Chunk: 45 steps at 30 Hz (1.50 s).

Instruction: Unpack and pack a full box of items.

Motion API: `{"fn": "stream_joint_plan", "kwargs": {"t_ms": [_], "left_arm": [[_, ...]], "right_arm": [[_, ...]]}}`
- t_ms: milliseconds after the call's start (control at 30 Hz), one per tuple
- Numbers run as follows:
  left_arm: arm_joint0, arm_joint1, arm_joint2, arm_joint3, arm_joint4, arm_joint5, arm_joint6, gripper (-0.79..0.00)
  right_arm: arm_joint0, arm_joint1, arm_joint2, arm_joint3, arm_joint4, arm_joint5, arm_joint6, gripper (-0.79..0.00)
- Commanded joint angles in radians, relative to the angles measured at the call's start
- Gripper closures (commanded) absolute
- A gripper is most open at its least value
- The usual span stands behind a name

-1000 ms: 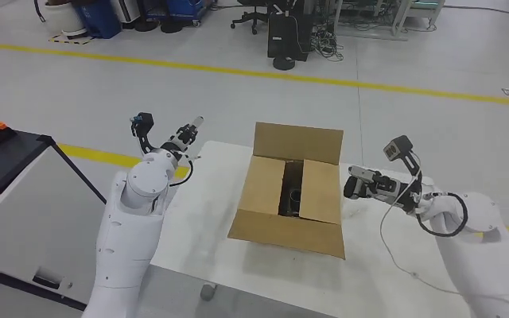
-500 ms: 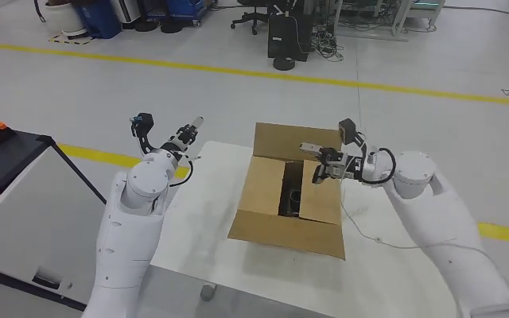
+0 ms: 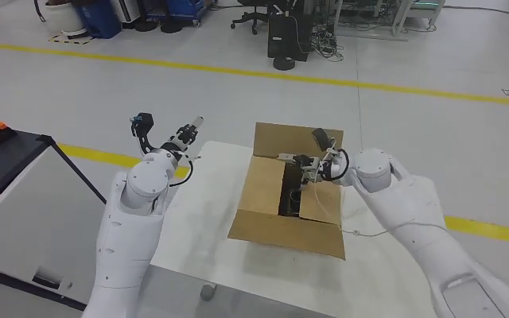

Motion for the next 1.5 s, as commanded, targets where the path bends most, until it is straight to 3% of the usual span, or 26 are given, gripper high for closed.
{"fn": "stream_joint_plan", "kwargs": {"t_ms": [0,633,833,1200,1467], "left_arm": [[0.000,0.000,0.000,0.000,0.000,0.000,0.000,-0.785],[0.000,0.000,0.000,0.000,0.000,0.000,0.000,-0.785],[0.000,0.000,0.000,0.000,0.000,0.000,0.000,-0.785],[0.000,0.000,0.000,0.000,0.000,0.000,0.000,-0.785],[0.000,0.000,0.000,0.000,0.000,0.000,0.000,-0.785]], "right_arm": [[0.012,-0.017,-0.018,0.031,0.006,-0.015,-0.005,-0.785],[0.057,-0.147,-0.102,0.227,0.066,-0.159,-0.001,-0.785],[0.048,-0.168,-0.078,0.239,0.129,-0.302,0.045,-0.785],[0.018,-0.186,-0.005,0.228,0.271,-0.429,0.136,-0.785],[0.021,-0.220,-0.006,0.221,0.314,-0.418,0.108,-0.785]]}}
